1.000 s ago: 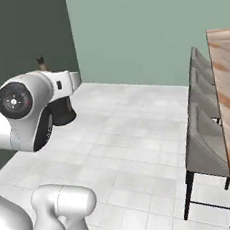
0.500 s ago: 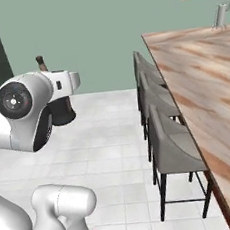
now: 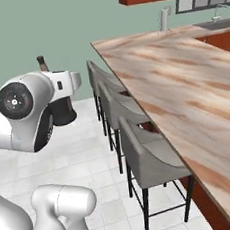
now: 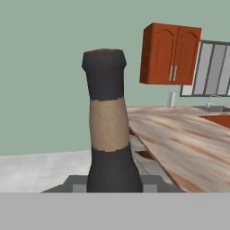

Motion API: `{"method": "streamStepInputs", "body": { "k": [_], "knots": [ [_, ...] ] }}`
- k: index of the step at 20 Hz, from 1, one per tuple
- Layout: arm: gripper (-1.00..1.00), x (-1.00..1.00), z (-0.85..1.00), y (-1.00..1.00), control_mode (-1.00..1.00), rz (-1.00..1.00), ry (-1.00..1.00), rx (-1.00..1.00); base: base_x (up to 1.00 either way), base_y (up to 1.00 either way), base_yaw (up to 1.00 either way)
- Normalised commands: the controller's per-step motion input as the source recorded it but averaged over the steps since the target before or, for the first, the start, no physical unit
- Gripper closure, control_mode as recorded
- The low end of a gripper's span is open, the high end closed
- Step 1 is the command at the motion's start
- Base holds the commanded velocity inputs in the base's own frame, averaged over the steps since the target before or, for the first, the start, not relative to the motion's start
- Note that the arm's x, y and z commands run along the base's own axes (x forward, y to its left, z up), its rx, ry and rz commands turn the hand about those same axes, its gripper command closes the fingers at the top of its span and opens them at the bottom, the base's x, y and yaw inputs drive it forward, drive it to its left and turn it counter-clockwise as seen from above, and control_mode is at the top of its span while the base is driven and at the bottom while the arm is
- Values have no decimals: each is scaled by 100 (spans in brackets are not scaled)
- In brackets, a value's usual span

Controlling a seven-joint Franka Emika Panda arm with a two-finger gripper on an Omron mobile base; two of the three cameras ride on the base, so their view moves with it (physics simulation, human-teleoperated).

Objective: Get the candle and the liquor from the cabinet and move them to the dining counter.

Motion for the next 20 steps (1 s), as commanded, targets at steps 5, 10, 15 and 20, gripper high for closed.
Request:
{"method": "streamStepInputs", "body": {
  "k": [5, 10, 15, 20],
  "knots": [
    [100, 0, 0, 0, 100, 0, 0, 0, 68, 39, -40],
    [100, 0, 0, 0, 100, 0, 0, 0, 63, 45, -38],
    [100, 0, 0, 0, 100, 0, 0, 0, 43, 57, -33],
    [100, 0, 0, 0, 100, 0, 0, 0, 24, 66, -29]
  ]
}}
